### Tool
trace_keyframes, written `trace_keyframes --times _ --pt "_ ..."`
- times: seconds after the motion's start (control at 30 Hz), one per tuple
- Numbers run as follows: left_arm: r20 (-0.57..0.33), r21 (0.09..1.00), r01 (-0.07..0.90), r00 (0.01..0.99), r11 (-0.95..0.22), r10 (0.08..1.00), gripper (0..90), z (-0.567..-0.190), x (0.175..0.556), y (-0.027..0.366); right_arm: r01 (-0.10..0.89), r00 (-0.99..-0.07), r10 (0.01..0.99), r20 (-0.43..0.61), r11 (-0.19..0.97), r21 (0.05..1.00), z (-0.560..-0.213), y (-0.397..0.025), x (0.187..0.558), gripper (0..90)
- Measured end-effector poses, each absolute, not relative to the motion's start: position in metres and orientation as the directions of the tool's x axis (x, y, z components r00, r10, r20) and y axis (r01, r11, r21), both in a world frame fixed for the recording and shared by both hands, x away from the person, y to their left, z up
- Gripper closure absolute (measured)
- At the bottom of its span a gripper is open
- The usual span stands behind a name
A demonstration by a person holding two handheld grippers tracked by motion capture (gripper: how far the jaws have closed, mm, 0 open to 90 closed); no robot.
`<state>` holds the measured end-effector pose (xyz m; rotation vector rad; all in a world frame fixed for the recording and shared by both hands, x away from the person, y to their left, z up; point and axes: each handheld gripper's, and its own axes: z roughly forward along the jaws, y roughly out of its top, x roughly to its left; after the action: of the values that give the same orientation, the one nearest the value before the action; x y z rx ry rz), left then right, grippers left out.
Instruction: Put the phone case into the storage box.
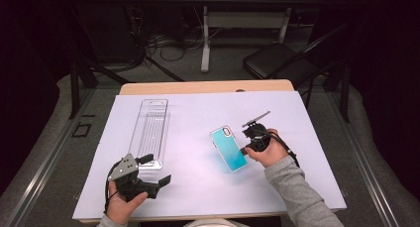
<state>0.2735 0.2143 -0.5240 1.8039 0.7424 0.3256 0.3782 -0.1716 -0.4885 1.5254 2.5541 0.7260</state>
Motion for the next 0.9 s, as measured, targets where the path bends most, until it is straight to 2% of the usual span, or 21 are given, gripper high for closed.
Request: trace_keyframes --times 0.9 --pt "-0.18 0.908 0.377 0.743 -0.181 0.644 2.9 -0.517 0.287 0.201 0.802 -0.491 0.855 0.165 0.37 0.47 -0.489 -0.172 0.376 87.6"
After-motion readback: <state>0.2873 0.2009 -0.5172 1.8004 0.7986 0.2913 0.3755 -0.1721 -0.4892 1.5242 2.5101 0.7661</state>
